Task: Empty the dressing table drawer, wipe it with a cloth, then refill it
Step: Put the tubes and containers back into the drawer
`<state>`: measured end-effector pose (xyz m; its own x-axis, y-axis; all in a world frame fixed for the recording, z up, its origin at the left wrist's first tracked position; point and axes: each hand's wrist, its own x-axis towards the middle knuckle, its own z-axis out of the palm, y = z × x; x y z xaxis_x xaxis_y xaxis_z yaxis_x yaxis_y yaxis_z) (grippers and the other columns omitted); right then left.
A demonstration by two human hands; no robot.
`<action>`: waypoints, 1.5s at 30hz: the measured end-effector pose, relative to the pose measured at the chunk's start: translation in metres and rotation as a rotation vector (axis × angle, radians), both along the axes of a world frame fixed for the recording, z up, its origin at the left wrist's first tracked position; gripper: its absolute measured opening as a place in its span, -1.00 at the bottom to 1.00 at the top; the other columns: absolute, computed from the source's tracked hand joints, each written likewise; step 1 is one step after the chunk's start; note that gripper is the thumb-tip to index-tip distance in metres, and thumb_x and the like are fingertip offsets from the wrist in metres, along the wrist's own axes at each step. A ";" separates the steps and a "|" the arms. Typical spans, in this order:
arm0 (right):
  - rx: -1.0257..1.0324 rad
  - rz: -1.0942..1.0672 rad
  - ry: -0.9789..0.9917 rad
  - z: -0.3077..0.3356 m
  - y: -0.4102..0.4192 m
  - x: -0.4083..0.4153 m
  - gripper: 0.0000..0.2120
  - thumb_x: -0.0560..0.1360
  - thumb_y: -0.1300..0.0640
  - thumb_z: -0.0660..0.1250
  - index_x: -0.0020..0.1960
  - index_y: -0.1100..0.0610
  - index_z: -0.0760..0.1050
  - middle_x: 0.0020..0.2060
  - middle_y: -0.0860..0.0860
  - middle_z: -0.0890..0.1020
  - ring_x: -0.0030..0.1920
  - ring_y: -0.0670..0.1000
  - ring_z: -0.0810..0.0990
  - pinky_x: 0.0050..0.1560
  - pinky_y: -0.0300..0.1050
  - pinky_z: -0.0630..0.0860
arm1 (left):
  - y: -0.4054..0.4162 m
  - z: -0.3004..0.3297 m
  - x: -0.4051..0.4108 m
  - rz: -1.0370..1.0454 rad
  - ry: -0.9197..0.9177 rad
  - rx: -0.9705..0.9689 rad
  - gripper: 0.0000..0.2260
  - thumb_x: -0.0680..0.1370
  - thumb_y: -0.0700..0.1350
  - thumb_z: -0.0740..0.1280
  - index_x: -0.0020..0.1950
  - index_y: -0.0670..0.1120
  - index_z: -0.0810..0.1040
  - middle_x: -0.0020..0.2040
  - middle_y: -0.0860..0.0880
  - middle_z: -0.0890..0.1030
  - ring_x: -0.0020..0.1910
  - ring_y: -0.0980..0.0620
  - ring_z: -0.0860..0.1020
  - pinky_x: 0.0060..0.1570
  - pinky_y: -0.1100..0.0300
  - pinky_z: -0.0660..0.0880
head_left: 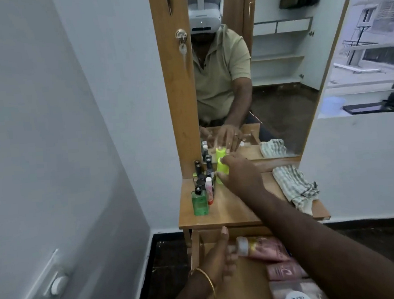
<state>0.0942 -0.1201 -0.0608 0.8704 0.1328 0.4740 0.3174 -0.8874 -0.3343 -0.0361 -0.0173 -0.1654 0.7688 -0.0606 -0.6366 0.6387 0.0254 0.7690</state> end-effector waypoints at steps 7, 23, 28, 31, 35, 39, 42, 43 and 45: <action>0.300 0.075 -0.017 0.002 -0.017 -0.022 -0.71 0.39 0.08 0.52 0.05 0.06 0.52 -0.10 0.00 0.61 -0.11 0.01 0.57 -0.15 -0.08 0.50 | -0.005 0.009 -0.013 0.036 -0.111 0.000 -0.39 0.54 0.38 -0.01 0.07 -0.02 0.64 0.09 -0.06 0.67 -0.03 -0.01 0.57 -0.12 0.17 0.42; 0.309 0.260 0.611 -0.072 -0.087 -0.163 -0.81 0.39 -0.02 0.52 -0.22 0.10 0.65 -0.28 -0.06 0.66 -0.26 -0.15 0.56 -0.20 -0.20 0.47 | -0.035 0.020 -0.062 0.051 -0.159 -0.003 -0.40 0.55 0.39 -0.03 -0.13 -0.03 0.60 -0.37 0.03 0.57 -0.34 0.08 0.48 -0.35 0.24 0.36; 0.175 0.231 0.690 -0.091 -0.087 -0.173 -0.75 0.43 -0.06 0.46 -0.23 0.13 0.60 -0.30 -0.03 0.61 -0.22 -0.05 0.55 -0.14 -0.05 0.50 | -0.040 0.011 -0.078 -0.042 -0.055 0.070 -0.39 0.53 0.41 -0.04 -0.02 -0.03 0.58 -0.36 0.01 0.61 -0.25 0.03 0.54 -0.27 0.21 0.43; 0.102 0.225 0.761 -0.099 -0.084 -0.175 -0.79 0.43 -0.06 0.45 -0.24 0.05 0.56 -0.27 -0.05 0.60 -0.18 -0.04 0.55 -0.11 -0.07 0.50 | -0.041 0.011 -0.082 -0.097 0.013 0.091 -0.26 0.46 0.49 -0.02 0.12 -0.10 0.56 -0.12 -0.12 0.62 -0.15 -0.04 0.58 -0.23 0.18 0.49; 0.045 0.198 0.795 -0.104 -0.083 -0.173 -0.79 0.43 -0.11 0.44 -0.18 0.02 0.58 -0.22 -0.03 0.64 -0.16 -0.03 0.59 -0.09 -0.03 0.54 | -0.045 0.016 -0.082 -0.127 0.049 0.096 -0.28 0.49 0.47 -0.03 0.11 -0.11 0.54 -0.10 -0.15 0.59 -0.16 -0.04 0.57 -0.22 0.18 0.49; -0.107 0.192 0.761 -0.102 -0.084 -0.172 -0.79 0.46 -0.11 0.40 -0.08 0.03 0.59 -0.17 -0.05 0.64 -0.15 -0.06 0.58 -0.06 -0.05 0.54 | -0.048 0.015 -0.082 -0.179 0.062 0.087 -0.36 0.49 0.47 -0.02 0.00 -0.05 0.50 0.06 -0.22 0.64 -0.03 -0.09 0.60 -0.09 0.12 0.51; -0.192 0.184 0.745 -0.105 -0.085 -0.171 -0.75 0.48 -0.12 0.37 0.02 0.03 0.61 -0.07 -0.05 0.66 -0.04 -0.06 0.58 0.08 0.03 0.53 | -0.050 0.015 -0.082 -0.205 0.071 0.098 -0.41 0.48 0.48 -0.02 -0.09 -0.01 0.47 0.05 -0.22 0.63 0.01 -0.10 0.60 0.06 0.07 0.52; -0.219 0.185 0.748 -0.107 -0.084 -0.171 -0.74 0.48 -0.13 0.37 0.04 0.02 0.61 -0.04 -0.06 0.65 0.00 -0.05 0.58 0.11 0.05 0.52 | -0.050 0.015 -0.081 -0.212 0.077 0.108 -0.41 0.48 0.48 -0.02 -0.10 0.00 0.46 0.04 -0.21 0.63 0.01 -0.10 0.60 0.10 0.05 0.52; -0.246 0.191 0.746 -0.109 -0.082 -0.171 -0.73 0.49 -0.12 0.37 0.07 0.02 0.61 -0.01 -0.07 0.64 0.04 -0.05 0.57 0.11 0.02 0.52 | -0.049 0.015 -0.081 -0.221 0.090 0.123 -0.40 0.47 0.50 -0.02 -0.10 0.00 0.45 0.08 -0.22 0.63 0.03 -0.11 0.61 0.12 0.04 0.52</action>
<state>-0.0766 -0.2025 -0.1699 0.8978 0.3359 -0.2849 0.2413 -0.9162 -0.3199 -0.1170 -0.0661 -0.1507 0.6856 -0.1385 -0.7147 0.6842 -0.2128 0.6976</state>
